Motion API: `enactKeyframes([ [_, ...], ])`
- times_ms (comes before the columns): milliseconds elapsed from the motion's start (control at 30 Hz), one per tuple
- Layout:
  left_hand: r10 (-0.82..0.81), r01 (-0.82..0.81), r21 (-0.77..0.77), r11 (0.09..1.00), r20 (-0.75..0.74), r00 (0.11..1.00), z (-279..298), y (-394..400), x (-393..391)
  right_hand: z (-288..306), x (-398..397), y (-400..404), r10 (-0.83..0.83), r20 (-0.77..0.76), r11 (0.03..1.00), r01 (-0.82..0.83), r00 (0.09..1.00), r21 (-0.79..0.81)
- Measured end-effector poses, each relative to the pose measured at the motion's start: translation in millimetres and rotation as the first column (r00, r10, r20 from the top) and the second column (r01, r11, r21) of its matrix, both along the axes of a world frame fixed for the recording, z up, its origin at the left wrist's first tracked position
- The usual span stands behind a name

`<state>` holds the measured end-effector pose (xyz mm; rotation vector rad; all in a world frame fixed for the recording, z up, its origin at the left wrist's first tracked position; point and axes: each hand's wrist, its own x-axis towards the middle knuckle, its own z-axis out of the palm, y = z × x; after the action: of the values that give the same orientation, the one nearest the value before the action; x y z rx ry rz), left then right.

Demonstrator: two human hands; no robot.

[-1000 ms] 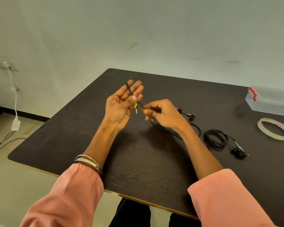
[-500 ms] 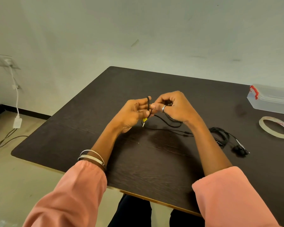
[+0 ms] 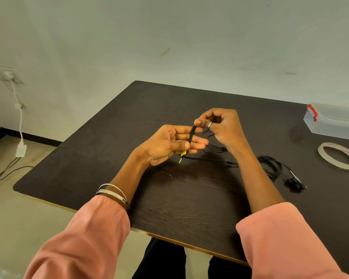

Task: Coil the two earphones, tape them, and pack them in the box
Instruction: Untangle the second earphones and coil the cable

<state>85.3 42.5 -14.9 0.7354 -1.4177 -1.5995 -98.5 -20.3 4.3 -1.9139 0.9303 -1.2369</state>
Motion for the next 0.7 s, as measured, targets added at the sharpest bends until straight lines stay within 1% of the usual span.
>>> enactKeyframes([
  [233,0.021,-0.023,-0.010,1.000,-0.166,0.986,2,3,3,-5,8,3,0.025,0.050,0.998,-0.028,0.998,0.059],
  [333,0.082,-0.090,-0.015,0.996,-0.283,0.955,2,1,2,-10,16,6,0.061,-0.003,0.995,-0.061,0.998,0.077],
  [400,0.160,-0.171,0.005,0.985,-0.375,0.913,3,-2,2,-14,22,10,0.126,-0.096,0.988,-0.116,0.987,0.106],
  [433,0.214,-0.228,0.014,0.974,-0.405,0.889,3,-4,3,-14,25,12,0.168,-0.178,0.982,-0.148,0.970,0.119],
  [500,0.323,-0.346,0.028,0.938,-0.435,0.841,2,-9,8,-12,31,17,0.253,-0.394,0.967,-0.217,0.883,0.135],
  [533,0.374,-0.401,0.032,0.916,-0.435,0.819,1,-11,11,-10,34,19,0.288,-0.478,0.958,-0.248,0.830,0.146],
  [600,0.463,-0.488,0.036,0.872,-0.387,0.797,-1,-14,15,-6,38,24,0.308,-0.563,0.950,-0.279,0.767,0.140],
  [700,0.518,-0.537,0.018,0.844,-0.294,0.804,-3,-16,16,2,36,25,0.212,-0.634,0.964,-0.264,0.744,0.012],
])
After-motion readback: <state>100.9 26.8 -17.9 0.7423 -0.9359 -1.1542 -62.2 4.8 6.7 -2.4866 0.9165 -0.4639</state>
